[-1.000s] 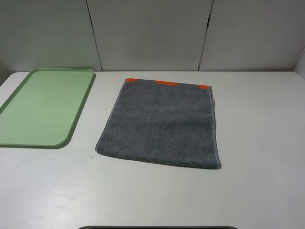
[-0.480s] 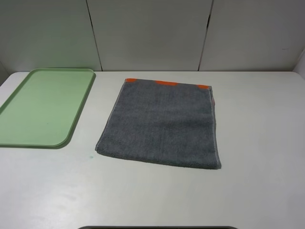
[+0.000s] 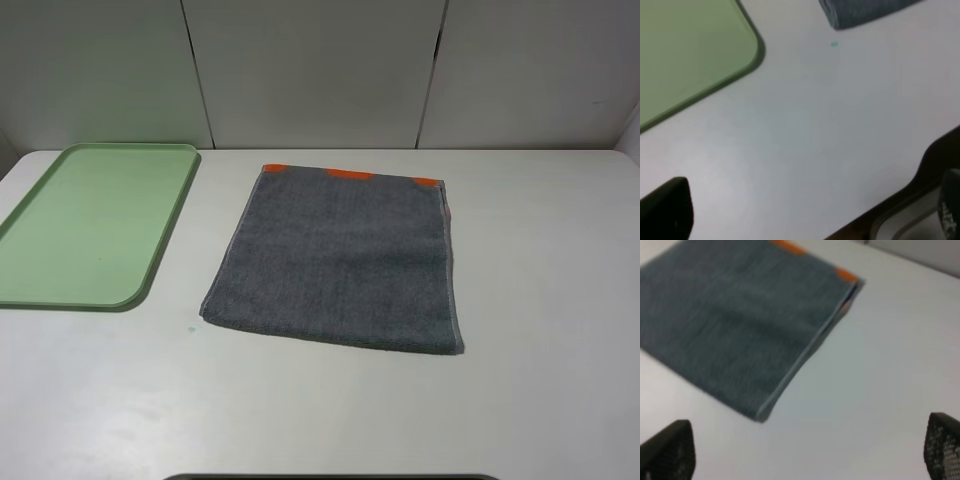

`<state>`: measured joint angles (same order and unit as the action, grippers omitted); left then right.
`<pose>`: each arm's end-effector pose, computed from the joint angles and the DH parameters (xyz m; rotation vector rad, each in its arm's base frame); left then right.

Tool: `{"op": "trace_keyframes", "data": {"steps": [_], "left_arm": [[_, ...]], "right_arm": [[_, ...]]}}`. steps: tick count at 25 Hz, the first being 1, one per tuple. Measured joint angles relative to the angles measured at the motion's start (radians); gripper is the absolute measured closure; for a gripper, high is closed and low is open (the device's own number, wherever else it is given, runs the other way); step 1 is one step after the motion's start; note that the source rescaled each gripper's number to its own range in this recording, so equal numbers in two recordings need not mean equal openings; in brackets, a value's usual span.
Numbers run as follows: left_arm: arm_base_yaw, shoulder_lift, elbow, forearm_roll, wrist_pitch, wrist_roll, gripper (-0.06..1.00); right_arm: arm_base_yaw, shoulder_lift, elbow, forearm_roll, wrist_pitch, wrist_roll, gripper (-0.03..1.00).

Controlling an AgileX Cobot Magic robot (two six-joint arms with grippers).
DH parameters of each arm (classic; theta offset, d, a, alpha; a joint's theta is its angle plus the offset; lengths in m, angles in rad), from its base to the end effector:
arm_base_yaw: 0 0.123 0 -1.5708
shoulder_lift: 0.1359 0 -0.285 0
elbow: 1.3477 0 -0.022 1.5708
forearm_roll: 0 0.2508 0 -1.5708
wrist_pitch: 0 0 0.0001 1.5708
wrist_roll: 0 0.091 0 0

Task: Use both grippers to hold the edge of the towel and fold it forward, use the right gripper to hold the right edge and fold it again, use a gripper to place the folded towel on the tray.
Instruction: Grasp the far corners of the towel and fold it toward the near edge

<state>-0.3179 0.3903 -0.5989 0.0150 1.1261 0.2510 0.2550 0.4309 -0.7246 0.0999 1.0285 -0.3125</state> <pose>0.0463 -0.0139 0.2931 0.6752 2.3041 -0.0119 0.0528 0.0218 0.3351 -0.6105 2.1292 0.0915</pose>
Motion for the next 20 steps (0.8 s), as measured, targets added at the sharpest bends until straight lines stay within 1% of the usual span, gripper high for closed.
{"op": "trace_keyframes", "data": {"steps": [3, 6, 11, 15, 16, 20], "left_arm": [[-0.054, 0.062, 0.000, 0.094, -0.002, 0.014, -0.04], [-0.090, 0.121, 0.000, 0.174, -0.012, 0.033, -0.04], [-0.154, 0.201, 0.000, 0.258, -0.048, 0.116, -0.04], [-0.224, 0.245, 0.000, 0.309, -0.084, 0.175, -0.04], [-0.241, 0.256, 0.000, 0.325, -0.097, 0.183, -0.04], [-0.300, 0.307, 0.000, 0.389, -0.144, 0.191, -0.04]], "right_arm": [[0.040, 0.067, 0.000, -0.001, -0.007, -0.103, -0.03], [0.058, 0.128, 0.000, 0.000, -0.046, -0.233, -0.03], [0.059, 0.220, 0.000, 0.000, -0.095, -0.425, -0.03], [0.059, 0.261, 0.000, 0.000, -0.119, -0.485, -0.03], [0.059, 0.282, 0.000, 0.000, -0.141, -0.503, -0.03], [0.059, 0.301, 0.000, 0.040, -0.149, -0.506, -0.03]]}}
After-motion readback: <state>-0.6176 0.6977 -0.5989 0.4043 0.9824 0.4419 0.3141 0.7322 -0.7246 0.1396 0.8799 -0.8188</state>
